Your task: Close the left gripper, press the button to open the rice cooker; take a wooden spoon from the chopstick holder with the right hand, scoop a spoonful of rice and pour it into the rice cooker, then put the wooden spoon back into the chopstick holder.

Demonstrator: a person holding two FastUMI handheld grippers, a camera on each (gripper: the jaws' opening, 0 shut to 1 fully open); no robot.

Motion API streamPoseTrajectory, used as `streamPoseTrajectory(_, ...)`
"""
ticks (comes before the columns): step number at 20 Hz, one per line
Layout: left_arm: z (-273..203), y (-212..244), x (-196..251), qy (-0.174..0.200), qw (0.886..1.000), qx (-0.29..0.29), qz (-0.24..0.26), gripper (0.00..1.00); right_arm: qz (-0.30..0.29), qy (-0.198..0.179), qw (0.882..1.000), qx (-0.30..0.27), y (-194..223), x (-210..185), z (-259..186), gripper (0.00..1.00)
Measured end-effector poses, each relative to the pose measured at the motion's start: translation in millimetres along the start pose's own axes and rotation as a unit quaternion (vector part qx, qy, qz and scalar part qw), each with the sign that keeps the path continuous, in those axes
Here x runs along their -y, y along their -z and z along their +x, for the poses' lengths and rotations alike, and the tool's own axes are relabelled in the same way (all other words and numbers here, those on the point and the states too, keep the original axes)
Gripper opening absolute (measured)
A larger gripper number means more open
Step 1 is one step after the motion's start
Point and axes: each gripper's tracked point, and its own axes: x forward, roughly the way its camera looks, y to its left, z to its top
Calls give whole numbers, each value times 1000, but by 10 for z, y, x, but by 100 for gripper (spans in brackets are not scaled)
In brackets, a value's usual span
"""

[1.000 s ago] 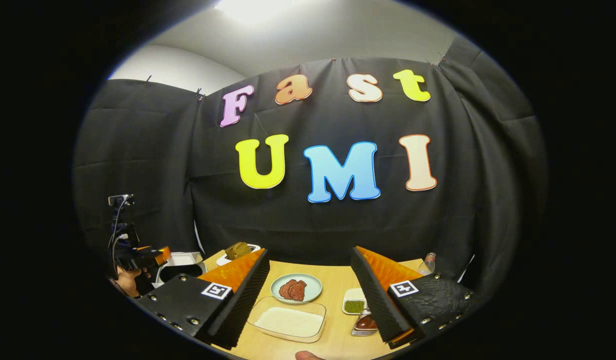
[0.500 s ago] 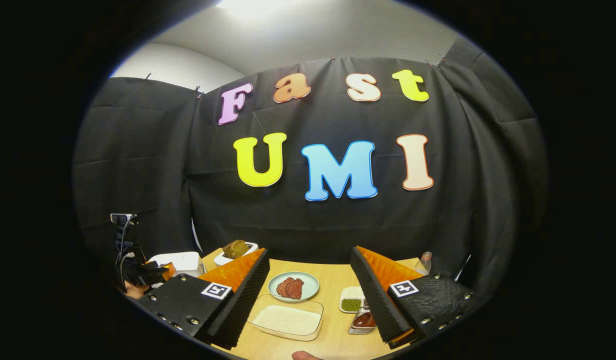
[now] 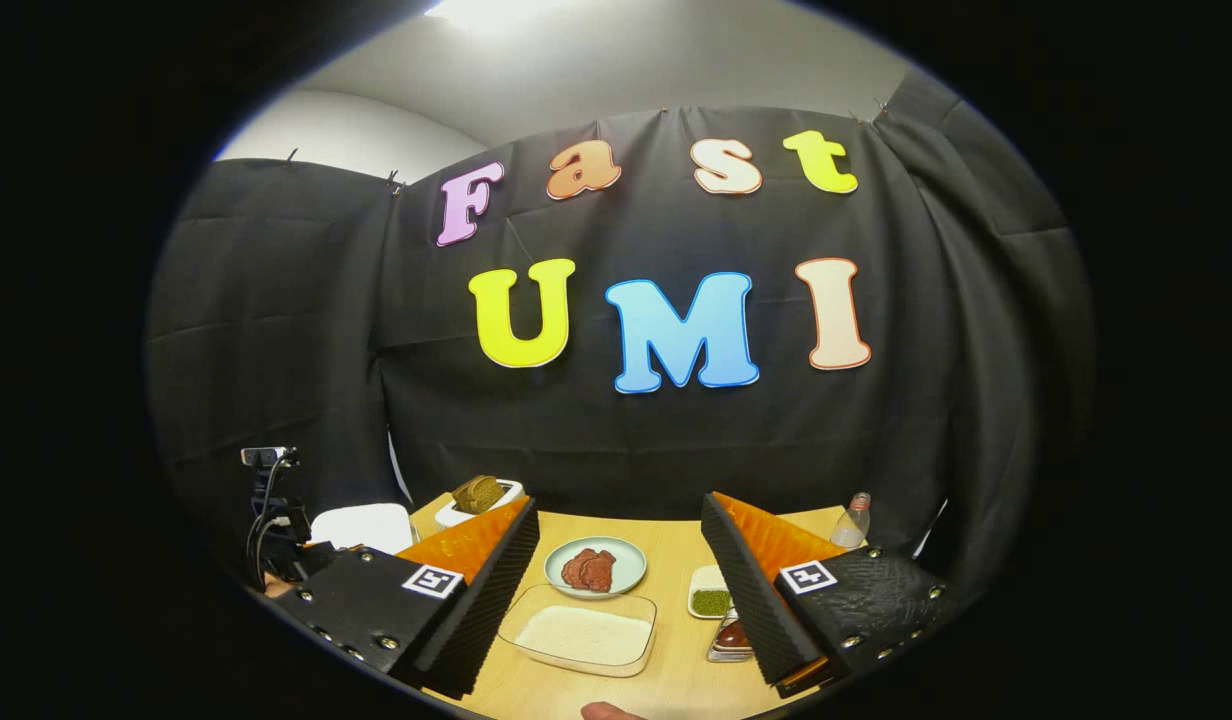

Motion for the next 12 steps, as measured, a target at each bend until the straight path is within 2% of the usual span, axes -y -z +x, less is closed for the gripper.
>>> streamPoseTrajectory(3, -184, -350, -73, -5, 999, 43, -13, 93, 1, 1, 1000, 5, -21, 8, -57, 99)
streamPoseTrajectory(4, -281, -406, -90, -7, 998, 62, -11, 98, 1, 1, 1000, 5, -17, 17, -81, 99)
streamPoseTrajectory(5, -420, -533, -10, 4, 997, 77, -10, 97, 3, 3, 1000, 4, -14, 33, -103, 99)
streamPoseTrajectory(9, -1246, -1195, 521, 69, 985, 160, 19, 96, 5, 22, 1000, 10, -76, 117, -217, 99)
streamPoseTrajectory(12, -1896, -1453, 1039, 139, 971, 192, 46, 96, 6, 44, 999, 27, -190, 210, -370, 99)
